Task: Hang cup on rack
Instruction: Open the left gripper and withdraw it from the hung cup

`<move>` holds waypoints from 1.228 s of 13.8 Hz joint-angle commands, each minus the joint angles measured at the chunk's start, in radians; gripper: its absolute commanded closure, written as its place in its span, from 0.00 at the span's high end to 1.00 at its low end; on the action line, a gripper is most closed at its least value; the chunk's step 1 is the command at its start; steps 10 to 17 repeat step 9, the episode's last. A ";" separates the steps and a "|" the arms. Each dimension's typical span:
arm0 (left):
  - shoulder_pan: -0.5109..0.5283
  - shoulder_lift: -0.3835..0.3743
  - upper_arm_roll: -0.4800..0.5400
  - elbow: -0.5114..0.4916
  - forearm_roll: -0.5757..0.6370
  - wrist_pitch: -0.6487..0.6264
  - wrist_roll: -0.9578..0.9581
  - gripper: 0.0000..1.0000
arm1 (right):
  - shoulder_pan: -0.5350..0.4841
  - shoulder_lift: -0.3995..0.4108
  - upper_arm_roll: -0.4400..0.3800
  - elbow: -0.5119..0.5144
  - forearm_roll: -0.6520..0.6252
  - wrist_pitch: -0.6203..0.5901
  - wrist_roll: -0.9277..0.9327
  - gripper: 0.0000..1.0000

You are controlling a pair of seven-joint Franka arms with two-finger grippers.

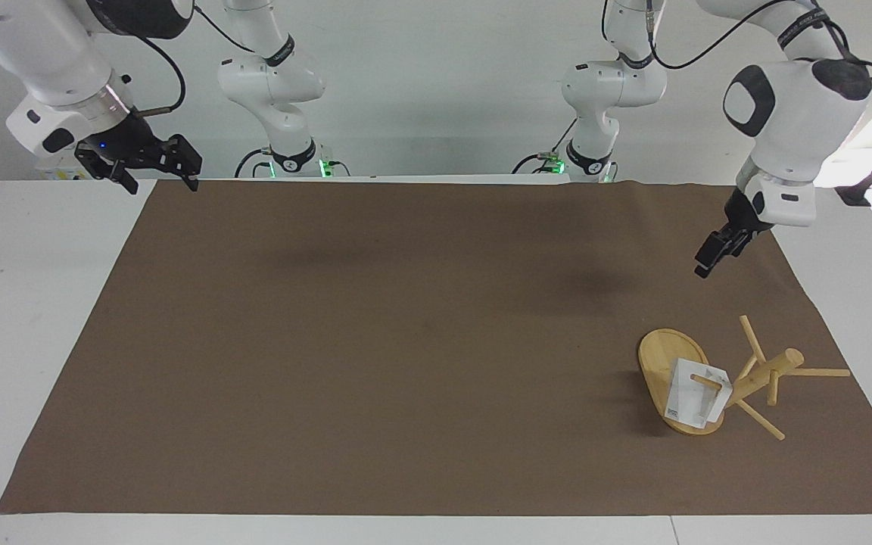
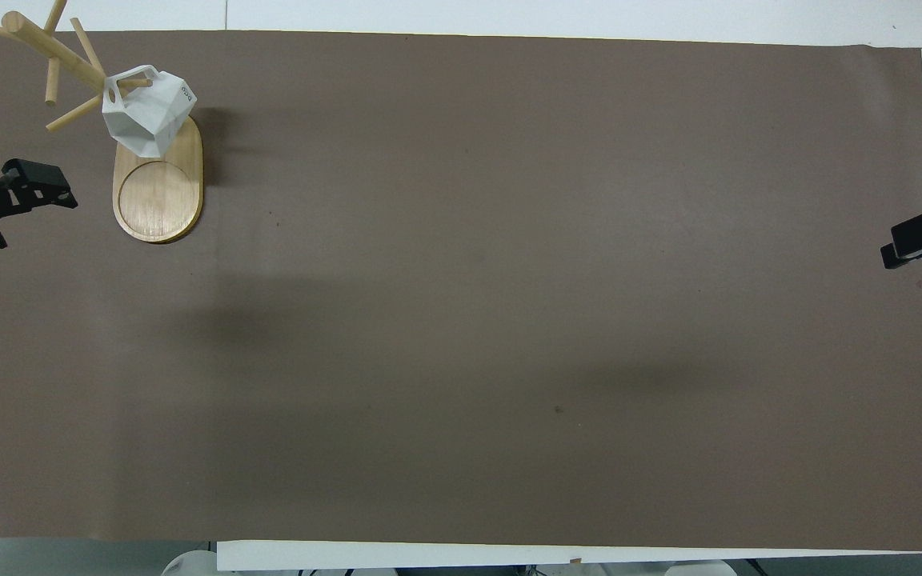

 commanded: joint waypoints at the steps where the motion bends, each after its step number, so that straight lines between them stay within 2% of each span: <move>1: 0.022 0.048 -0.010 0.167 0.016 -0.193 0.244 1.00 | -0.008 -0.018 -0.001 -0.023 -0.006 0.001 0.031 1.00; 3: 0.030 0.088 -0.007 0.265 0.013 -0.316 0.467 1.00 | -0.040 -0.021 -0.001 -0.033 -0.008 0.002 0.045 1.00; 5: 0.019 0.110 -0.010 0.298 0.019 -0.325 0.477 1.00 | -0.031 -0.021 0.002 -0.033 -0.011 0.002 0.045 1.00; 17: 0.022 0.108 -0.011 0.298 0.010 -0.322 0.478 1.00 | -0.031 -0.023 0.004 -0.035 -0.016 0.002 0.045 1.00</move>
